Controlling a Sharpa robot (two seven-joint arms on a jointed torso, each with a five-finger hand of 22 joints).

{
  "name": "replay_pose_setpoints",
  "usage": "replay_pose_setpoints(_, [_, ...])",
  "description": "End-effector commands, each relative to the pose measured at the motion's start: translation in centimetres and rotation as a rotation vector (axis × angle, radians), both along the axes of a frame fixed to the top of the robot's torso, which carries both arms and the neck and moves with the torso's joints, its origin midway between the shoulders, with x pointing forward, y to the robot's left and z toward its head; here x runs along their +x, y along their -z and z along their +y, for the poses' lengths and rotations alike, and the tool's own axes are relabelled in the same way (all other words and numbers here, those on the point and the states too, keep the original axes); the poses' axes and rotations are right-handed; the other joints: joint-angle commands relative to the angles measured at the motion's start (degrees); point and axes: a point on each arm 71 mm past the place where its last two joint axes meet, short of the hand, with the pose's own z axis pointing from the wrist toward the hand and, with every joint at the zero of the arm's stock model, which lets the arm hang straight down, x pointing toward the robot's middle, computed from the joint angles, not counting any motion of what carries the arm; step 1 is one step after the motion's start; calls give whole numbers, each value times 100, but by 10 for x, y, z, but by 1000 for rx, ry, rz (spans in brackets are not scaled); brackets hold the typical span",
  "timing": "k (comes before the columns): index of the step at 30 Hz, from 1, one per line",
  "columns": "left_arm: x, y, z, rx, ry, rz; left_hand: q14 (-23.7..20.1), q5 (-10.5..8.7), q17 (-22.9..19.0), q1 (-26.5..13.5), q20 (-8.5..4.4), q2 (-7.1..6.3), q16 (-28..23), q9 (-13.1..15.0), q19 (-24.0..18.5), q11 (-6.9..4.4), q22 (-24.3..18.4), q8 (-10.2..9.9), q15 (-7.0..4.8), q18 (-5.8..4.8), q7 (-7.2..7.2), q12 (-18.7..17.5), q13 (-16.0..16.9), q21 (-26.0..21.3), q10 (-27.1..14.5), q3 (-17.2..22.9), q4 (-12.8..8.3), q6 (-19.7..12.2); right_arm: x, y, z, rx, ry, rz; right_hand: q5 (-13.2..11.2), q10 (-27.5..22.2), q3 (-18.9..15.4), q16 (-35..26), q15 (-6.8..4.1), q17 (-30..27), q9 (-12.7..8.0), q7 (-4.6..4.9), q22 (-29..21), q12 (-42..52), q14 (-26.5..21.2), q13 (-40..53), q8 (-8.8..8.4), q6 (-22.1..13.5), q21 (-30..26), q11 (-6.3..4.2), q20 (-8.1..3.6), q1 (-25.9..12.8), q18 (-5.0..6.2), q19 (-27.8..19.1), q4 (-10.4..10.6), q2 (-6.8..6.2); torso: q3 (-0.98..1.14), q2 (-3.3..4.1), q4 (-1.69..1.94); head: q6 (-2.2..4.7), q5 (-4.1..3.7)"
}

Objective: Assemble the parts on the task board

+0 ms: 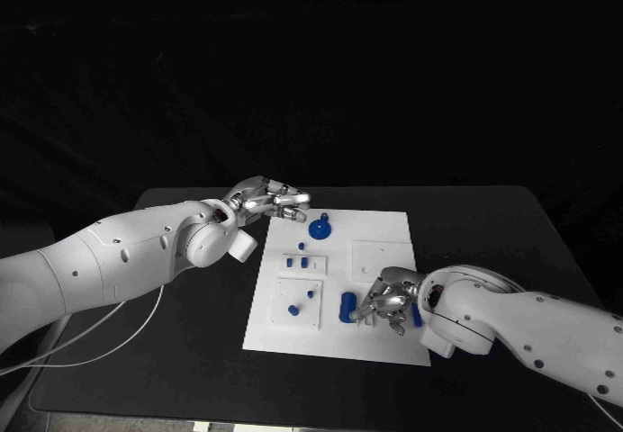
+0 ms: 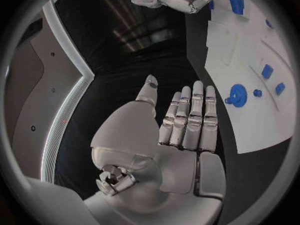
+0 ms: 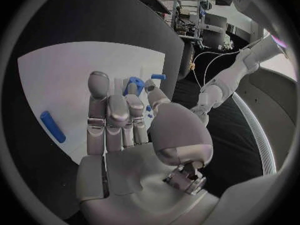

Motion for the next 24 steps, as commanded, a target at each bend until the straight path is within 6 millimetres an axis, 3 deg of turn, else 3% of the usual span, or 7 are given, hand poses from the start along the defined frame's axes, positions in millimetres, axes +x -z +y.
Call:
replay_pose_setpoints(1, [-1, 0, -2, -5, 18, 4, -28, -13, 6, -47, 19, 12, -31, 8, -21, 4, 6, 18, -4, 11, -11, -12, 4, 34, -47, 7, 33, -47, 0, -1, 3, -25, -39, -40, -48, 19, 94, 40, -74, 5, 208, -122, 19, 44, 20, 18, 100, 278, 45, -99, -65, 138, -126, 223, -102, -12, -1, -1, 1, -3, 2])
replay_pose_setpoints(2, [-1, 0, -2, -4, 18, 5, -28, -13, 6, -47, 19, 12, -31, 8, -21, 4, 6, 18, -4, 11, -11, -12, 4, 34, -47, 7, 33, -47, 0, -1, 3, -29, -40, -41, -144, 48, 116, 57, -118, 22, 642, -212, 37, 62, 23, 32, 265, 435, 66, -166, -109, 206, -171, 227, -181, -30, -2, -1, -1, -4, 5])
replay_pose_setpoints(4, [-1, 0, -2, -3, 17, 6, -25, -14, 7, -48, 19, 19, -30, 8, -20, 4, 6, 18, -4, 12, -10, -12, 4, 34, -46, 5, 36, -48, 0, -1, 4, -36, -42, -43, -280, 78, 306, 69, -135, 41, 2441, -254, 75, 48, 27, 47, 540, 47, 84, -186, -152, 135, -249, 227, -268, -27, -2, -1, -1, -4, 5])
replay_pose_setpoints(6, [-1, 0, -3, -3, 17, 8, -25, -14, 7, -48, 19, 19, -30, 8, -20, 4, 6, 18, -4, 12, -10, -12, 4, 34, -46, 5, 36, -48, 0, 0, 5, -40, -42, -43, -280, 82, 397, 74, -128, 37, 3148, -259, 94, 64, 31, 63, 461, 13, 98, -198, -141, 27, -246, 234, -230, -58, -3, -2, -4, -2, 0])
replay_pose_setpoints(7, [0, 0, -3, -2, 18, 8, -25, -14, 7, -48, 19, 19, -30, 8, -20, 4, 6, 18, -4, 12, -10, -12, 4, 34, -46, 5, 36, -48, 0, 0, 5, -43, -41, -42, -271, 85, 484, 87, -126, 35, 3585, -273, 105, 72, 31, 68, 222, 38, 94, -193, -138, 14, -240, 231, -225, -75, -3, -3, -6, -2, -1])
replay_pose_setpoints(9, [-1, 0, -3, -2, 19, 9, -25, -14, 7, -48, 19, 19, -30, 8, -20, 4, 6, 18, -4, 12, -10, -12, 4, 34, -46, 5, 36, -48, 0, 1, 6, -47, -39, -40, -272, 91, 528, 99, -127, 28, 3987, -285, 124, 81, 27, 66, 11, 132, 105, -188, -135, -19, -240, 229, -194, -83, -3, -3, -6, -2, -1])
replay_pose_setpoints(24, [-1, 0, -4, -3, 21, 9, -26, -34, 7, -86, 19, 30, -30, 8, -20, 6, 6, 17, -4, 12, -11, -13, 4, 34, -49, -13, 72, -47, 1, 11, 8, -84, -3, -26, -314, 131, 873, 173, -112, 33, 4436, -298, 177, 138, 29, 82, 5, 107, 164, -192, -119, -124, -242, 239, -214, 117, -5, 0, 0, -18, 1])
